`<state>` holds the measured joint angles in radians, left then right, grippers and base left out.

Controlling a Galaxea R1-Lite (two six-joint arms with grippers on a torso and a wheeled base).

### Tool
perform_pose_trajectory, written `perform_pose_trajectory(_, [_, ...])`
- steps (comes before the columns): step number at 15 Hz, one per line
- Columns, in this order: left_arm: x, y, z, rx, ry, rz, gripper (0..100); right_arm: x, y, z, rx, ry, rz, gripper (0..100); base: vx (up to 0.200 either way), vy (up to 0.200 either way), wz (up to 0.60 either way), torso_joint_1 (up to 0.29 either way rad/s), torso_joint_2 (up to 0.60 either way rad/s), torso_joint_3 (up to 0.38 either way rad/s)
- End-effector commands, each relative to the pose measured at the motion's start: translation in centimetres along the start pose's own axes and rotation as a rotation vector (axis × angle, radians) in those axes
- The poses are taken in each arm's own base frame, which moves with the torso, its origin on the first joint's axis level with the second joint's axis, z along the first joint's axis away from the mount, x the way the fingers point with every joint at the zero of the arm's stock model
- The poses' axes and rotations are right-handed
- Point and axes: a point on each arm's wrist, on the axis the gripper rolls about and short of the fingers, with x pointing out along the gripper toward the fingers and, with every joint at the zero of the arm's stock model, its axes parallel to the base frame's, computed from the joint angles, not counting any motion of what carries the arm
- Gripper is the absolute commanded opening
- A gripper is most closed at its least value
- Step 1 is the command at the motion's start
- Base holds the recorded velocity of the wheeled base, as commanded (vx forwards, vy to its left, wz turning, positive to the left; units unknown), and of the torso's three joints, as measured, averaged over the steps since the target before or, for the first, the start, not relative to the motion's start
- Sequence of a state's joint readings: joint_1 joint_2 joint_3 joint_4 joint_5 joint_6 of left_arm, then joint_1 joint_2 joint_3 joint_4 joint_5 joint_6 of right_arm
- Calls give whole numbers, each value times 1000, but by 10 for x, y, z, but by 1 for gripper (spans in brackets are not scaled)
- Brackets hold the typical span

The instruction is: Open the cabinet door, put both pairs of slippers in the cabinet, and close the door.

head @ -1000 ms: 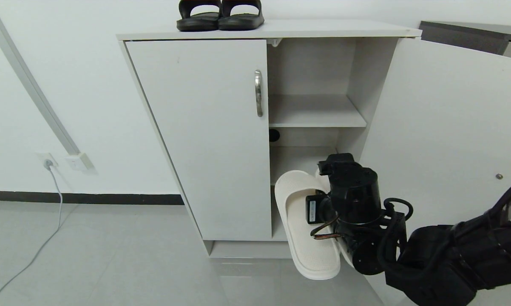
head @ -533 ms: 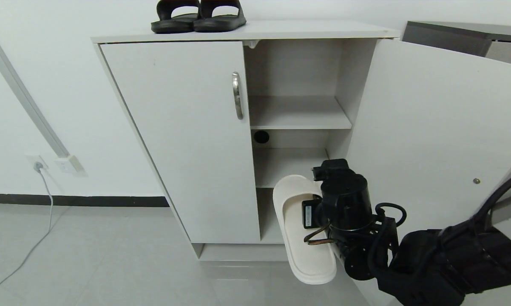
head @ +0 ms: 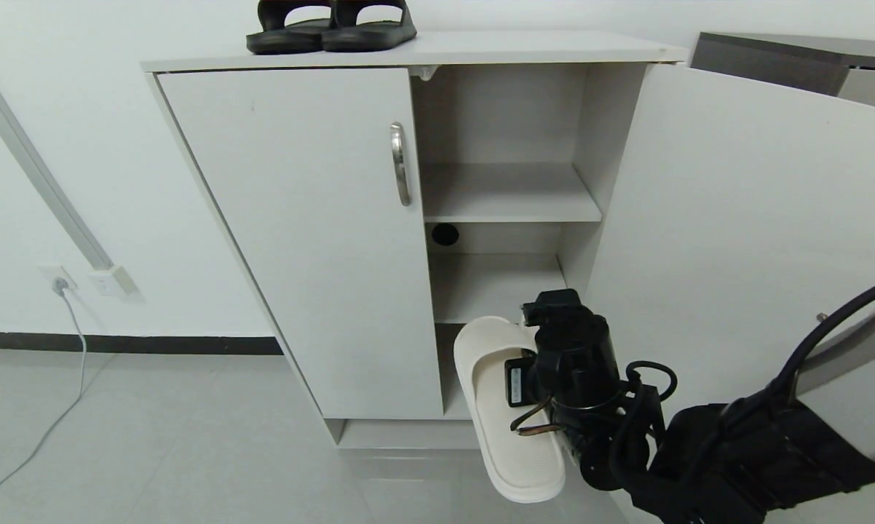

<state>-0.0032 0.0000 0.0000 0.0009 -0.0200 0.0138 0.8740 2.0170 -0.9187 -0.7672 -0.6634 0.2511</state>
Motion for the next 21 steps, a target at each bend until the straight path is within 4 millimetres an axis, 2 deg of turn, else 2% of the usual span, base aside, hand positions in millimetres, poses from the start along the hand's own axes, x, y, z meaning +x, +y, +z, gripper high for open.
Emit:
perform_pose_trajectory(1, [0, 0, 0, 0, 2, 0, 0, 13, 5, -15, -18, 20, -7, 0, 0, 0, 0, 7, -2, -149])
perform_pose_trajectory(4, [0, 0, 0, 0, 2, 0, 0, 33, 11, -21, -19, 21, -25, 0, 0, 0, 0, 1, 1, -176])
perform_pose_trajectory(8, [0, 0, 0, 0, 2, -1, 0, 53, 14, -17, 12, -12, -49, 0, 0, 0, 0, 1, 5, -194])
perform_pose_trajectory(10, [0, 0, 0, 0, 2, -3, 0, 55, 15, -13, 24, -28, -59, 0, 0, 0, 0, 5, 5, -195])
perform_pose_trajectory(14, [0, 0, 0, 5, 2, -1, 0, 48, 15, 4, 10, -169, -70, 0, 0, 0, 0, 1, 4, -70])
perform_pose_trajectory(17, [0, 0, 0, 3, 2, -1, 0, 44, 12, 7, -27, -257, -77, 0, 0, 0, 0, 0, 0, 0])
perform_pose_trajectory(21, [0, 0, 0, 3, 4, -1, 0, 51, 10, -1, -37, -242, -94, 0, 50, 0, 0, 1, 1, 1])
